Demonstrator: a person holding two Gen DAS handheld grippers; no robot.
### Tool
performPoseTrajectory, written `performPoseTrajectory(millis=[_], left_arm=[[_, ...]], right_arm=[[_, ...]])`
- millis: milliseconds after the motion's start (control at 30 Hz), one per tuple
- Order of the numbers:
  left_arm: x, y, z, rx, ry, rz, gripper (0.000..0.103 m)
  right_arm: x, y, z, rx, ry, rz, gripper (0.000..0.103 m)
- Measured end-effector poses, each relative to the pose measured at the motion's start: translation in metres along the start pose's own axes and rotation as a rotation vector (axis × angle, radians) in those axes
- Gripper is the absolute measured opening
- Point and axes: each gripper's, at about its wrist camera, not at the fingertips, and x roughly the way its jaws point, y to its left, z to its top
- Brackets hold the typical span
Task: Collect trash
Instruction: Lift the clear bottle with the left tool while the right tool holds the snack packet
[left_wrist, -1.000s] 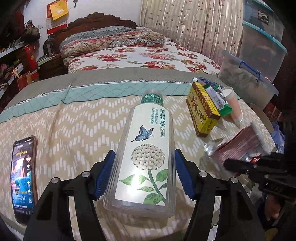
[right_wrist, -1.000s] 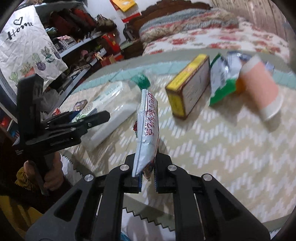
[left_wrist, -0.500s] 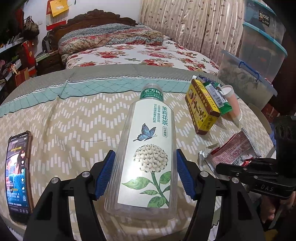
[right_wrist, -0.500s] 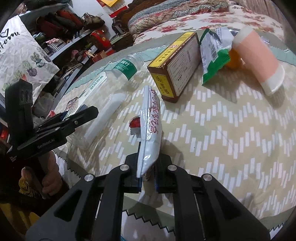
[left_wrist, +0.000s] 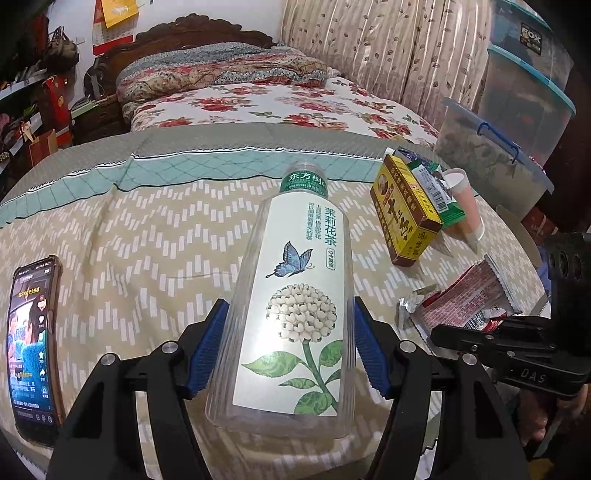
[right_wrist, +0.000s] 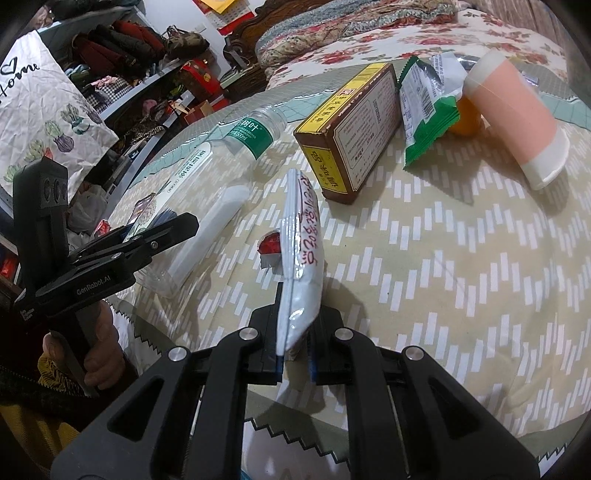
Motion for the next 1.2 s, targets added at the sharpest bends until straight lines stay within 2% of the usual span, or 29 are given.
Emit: performPoseTrajectory(millis=[100,500,567,633,1200], left_arm=[[0.000,0.001,0.002,-0.006,0.002,0.002,0.068],[0.004,-0.011,0.017,0.012,-0.016,0.008,0.073],[0.008,-0.011,0.018,0.013,-0.007,0.016,0.071],[0.010,-0.010,0.017,0.015,-0.005,0.027,0.061],[-0.009,0.006,0.014,-0.053,-0.025,-0.013,0.059]], right_arm=[[0.000,0.000,0.000,0.000,0.001,0.001,0.011],[-0.003,0.000,0.001,-0.016,-0.027,0.001,0.011],[-0.003,-0.003,0.001,-0.008,-0.024,0.000,0.012],[-0.003,-0.006,0.002,0.000,-0.024,-0.001,0.011],[-0.010,-0.001,0.003,-0.010,-0.032,-0.006,0.011]])
